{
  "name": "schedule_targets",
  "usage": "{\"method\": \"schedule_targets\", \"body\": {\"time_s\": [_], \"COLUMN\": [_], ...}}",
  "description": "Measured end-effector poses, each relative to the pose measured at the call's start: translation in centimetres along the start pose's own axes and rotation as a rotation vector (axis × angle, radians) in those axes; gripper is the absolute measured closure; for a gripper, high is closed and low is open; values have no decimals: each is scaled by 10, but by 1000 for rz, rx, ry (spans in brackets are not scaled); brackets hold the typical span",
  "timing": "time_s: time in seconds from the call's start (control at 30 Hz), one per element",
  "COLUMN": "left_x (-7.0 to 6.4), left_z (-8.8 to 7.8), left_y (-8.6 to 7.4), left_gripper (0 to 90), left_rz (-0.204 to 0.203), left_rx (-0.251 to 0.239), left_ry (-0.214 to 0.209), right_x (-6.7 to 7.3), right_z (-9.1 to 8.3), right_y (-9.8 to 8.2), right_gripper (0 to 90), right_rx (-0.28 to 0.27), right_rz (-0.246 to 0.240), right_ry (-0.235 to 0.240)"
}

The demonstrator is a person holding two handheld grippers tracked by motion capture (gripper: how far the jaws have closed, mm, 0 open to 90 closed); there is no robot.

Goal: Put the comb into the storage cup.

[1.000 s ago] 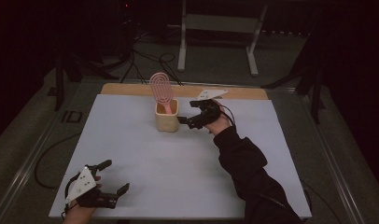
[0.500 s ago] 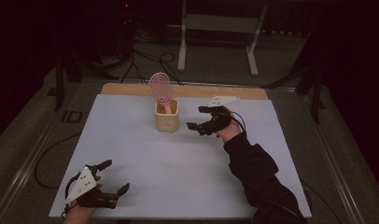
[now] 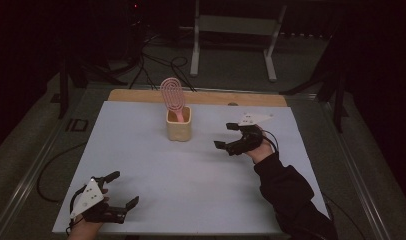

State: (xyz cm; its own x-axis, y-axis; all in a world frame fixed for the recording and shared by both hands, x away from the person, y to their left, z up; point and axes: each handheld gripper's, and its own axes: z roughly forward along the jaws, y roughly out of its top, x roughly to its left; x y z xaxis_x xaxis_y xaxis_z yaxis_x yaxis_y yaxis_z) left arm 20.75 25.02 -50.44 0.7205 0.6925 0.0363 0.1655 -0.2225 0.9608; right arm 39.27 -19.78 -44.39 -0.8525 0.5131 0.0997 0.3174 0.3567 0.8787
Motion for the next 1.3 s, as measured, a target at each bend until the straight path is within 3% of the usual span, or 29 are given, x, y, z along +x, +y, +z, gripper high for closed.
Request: {"method": "schedule_targets", "body": {"time_s": [0.3,0.57,0.77,1.0,1.3], "left_x": [0,0,-1,-1,-1], "left_z": [0,0,0,0,0], "left_y": [0,0,0,0,0], "left_gripper": [0,0,0,0,0], "left_rz": [1,1,0,3,1], "left_rx": [0,5,2,3,5], "left_ry": [0,-1,1,-1,-1], "right_x": [-7,1,7,15,26], "right_z": [-21,-39,-53,-72,-89], "right_y": [-35,-56,-75,-96,-125], "right_gripper": [96,96,96,96,96], "right_rx": [21,24,11,10,55], "right_rz": [44,55,92,108,106], "right_ry": [-25,-27,-41,-92,-121]}}
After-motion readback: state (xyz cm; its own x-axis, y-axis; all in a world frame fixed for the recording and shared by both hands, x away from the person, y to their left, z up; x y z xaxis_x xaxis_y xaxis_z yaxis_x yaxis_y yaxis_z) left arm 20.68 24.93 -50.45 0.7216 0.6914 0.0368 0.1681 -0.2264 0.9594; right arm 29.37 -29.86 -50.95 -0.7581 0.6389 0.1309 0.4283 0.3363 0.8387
